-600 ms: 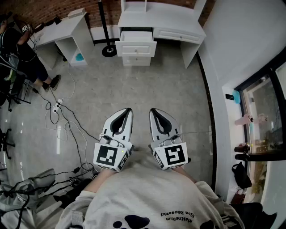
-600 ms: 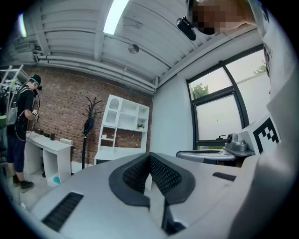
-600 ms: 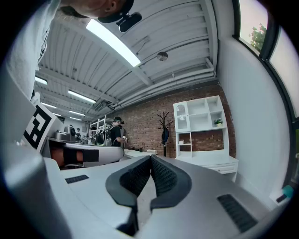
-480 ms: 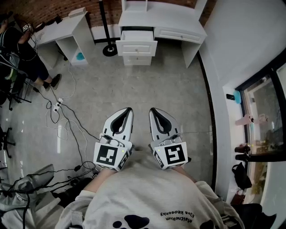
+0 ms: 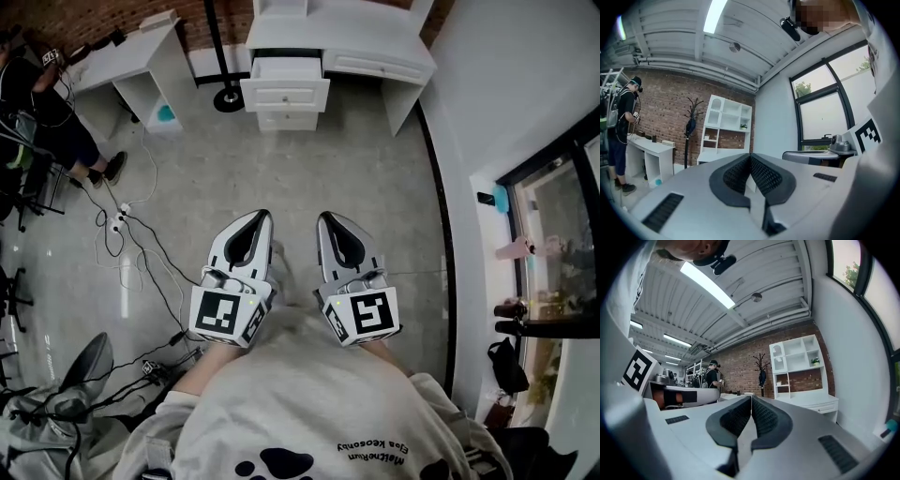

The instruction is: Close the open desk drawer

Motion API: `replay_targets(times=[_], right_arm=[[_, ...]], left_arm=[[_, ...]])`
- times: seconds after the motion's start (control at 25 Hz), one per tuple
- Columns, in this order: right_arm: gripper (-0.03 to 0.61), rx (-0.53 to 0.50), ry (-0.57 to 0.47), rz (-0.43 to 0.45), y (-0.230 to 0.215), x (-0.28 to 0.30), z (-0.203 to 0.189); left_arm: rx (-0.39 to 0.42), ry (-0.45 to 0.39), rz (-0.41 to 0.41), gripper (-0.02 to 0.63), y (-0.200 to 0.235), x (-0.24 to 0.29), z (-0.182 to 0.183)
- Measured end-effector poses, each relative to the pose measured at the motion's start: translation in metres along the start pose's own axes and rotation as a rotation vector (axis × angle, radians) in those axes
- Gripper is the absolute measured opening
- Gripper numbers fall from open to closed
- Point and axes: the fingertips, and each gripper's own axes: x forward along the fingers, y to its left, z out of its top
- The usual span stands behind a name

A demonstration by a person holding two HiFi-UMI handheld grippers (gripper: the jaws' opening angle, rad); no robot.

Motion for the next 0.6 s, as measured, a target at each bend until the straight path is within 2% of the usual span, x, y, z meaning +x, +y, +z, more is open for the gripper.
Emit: replay_targets(times=[0.36, 0.6], right_arm=[[0.032, -0.041, 0.014, -0.034, -0.046, 0.09, -0.002], [0.032, -0.045, 0.037, -0.061, -0.077, 0.183, -0.005]], left_arm=[[0.01, -0.007, -0.016, 0.018, 0.056, 0.087, 0.005], [0.011, 0.005, -0.037, 0.018, 0.123, 0.161, 0.01]])
